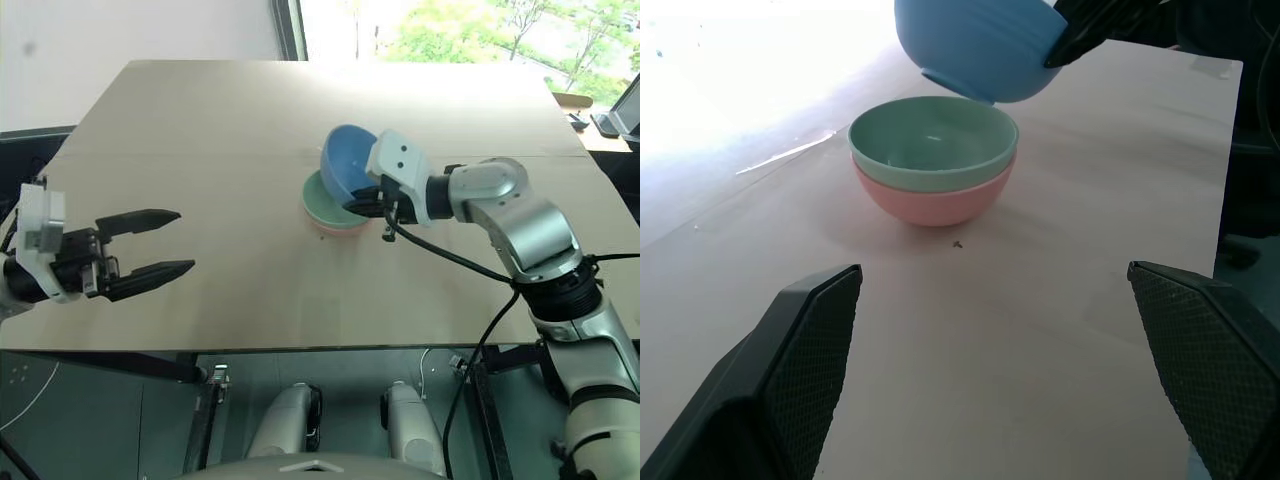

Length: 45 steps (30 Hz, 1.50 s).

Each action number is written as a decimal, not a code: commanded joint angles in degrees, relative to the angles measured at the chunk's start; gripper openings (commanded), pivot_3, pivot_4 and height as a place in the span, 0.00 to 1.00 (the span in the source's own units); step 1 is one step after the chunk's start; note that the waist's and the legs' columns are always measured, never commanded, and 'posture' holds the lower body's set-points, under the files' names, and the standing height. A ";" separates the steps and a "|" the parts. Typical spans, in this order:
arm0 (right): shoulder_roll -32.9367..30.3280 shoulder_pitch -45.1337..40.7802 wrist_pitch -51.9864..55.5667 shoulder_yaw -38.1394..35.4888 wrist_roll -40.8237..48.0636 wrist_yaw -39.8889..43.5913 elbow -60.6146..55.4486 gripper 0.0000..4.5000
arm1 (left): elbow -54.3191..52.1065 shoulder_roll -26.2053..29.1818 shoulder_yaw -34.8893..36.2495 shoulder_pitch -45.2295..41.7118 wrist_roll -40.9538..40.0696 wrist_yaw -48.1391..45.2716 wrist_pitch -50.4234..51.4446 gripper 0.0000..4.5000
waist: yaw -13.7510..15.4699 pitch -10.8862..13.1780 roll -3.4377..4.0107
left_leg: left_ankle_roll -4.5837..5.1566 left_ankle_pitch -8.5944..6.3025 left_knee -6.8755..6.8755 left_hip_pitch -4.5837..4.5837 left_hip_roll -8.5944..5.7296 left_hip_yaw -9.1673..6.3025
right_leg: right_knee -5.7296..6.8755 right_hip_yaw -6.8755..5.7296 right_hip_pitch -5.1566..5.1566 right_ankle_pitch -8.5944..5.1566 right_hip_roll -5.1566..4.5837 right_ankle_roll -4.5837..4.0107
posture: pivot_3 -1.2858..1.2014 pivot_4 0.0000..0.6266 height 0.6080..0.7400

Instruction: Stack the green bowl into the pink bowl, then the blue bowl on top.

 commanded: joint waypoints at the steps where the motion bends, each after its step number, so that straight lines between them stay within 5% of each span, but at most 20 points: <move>1: 2.23 -3.86 -2.76 0.04 -0.94 1.17 3.05 0.12 | -3.04 -0.08 2.73 1.14 -1.93 1.48 0.16 1.00 | 0.06 0.00 0.00 | 0.00 0.00 0.00 0.00 0.00 -0.01 | 0.00 -0.01 0.00 0.00 0.01 0.00 | 0.52 0.24 1.00; 3: 2.98 -4.92 -5.24 1.30 -3.11 1.60 5.90 0.21 | -3.69 0.00 2.86 1.35 -2.40 2.11 0.32 1.00 | 0.14 0.00 0.00 | 0.00 0.00 0.00 0.00 0.00 -0.02 | 0.00 -0.01 -0.01 0.00 0.00 0.00 | 0.52 0.24 1.00; 7: 3.86 -5.18 -6.99 0.29 -4.66 0.47 7.45 0.59 | -4.44 0.30 2.66 1.30 -3.14 3.20 0.57 1.00 | 0.41 0.00 -0.01 | 0.00 0.00 0.01 -0.02 -0.01 -0.02 | -0.02 -0.02 0.00 0.00 -0.02 0.00 | 0.52 0.24 1.00; 15: 0.38 -1.84 -4.58 -5.95 -2.49 -0.89 1.64 0.59 | -3.34 -0.04 -1.67 -1.80 -2.57 4.62 0.03 1.00 | 0.39 0.00 0.00 | -0.01 0.00 -0.02 -0.02 -0.02 -0.02 | -0.02 -0.03 0.00 0.00 -0.01 -0.01 | 0.52 0.24 1.00; 22: -6.77 11.87 1.23 -17.03 2.61 -3.41 -10.21 0.59 | -2.19 -1.50 -6.01 -4.68 0.25 7.08 -1.88 1.00 | 0.57 -0.01 -0.01 | -0.01 0.00 -0.05 -0.02 -0.03 -0.02 | -0.06 -0.02 0.01 0.00 -0.02 0.00 | 0.52 0.24 1.00; 33: -8.26 31.73 -3.56 -32.93 8.62 -5.71 -14.69 0.59 | -0.64 -3.60 -11.59 -7.09 4.41 13.56 -1.20 1.00 | 0.57 -0.02 -0.04 | -0.01 0.00 -0.05 0.03 -0.03 0.00 | -0.07 0.05 0.06 -0.01 0.02 0.02 | 0.52 0.24 1.00; 38: -11.41 37.98 -2.80 -37.99 12.69 -3.26 -16.16 0.97 | 1.09 -4.06 -12.86 -7.71 4.88 13.31 -1.82 1.00 | 0.50 -0.02 -0.04 | 0.00 0.00 -0.02 0.01 -0.05 0.03 | -0.14 0.07 0.08 0.00 -0.01 0.03 | 0.52 0.24 1.00; 45: -13.61 39.81 -2.32 -39.65 15.01 -4.65 -17.57 0.99 | 2.78 -4.24 -14.27 -9.16 5.14 12.66 -2.10 1.00 | 0.25 -0.03 -0.04 | 0.00 0.00 -0.03 0.06 -0.03 0.03 | -0.08 0.09 0.08 -0.01 0.04 0.02 | 0.52 0.24 1.00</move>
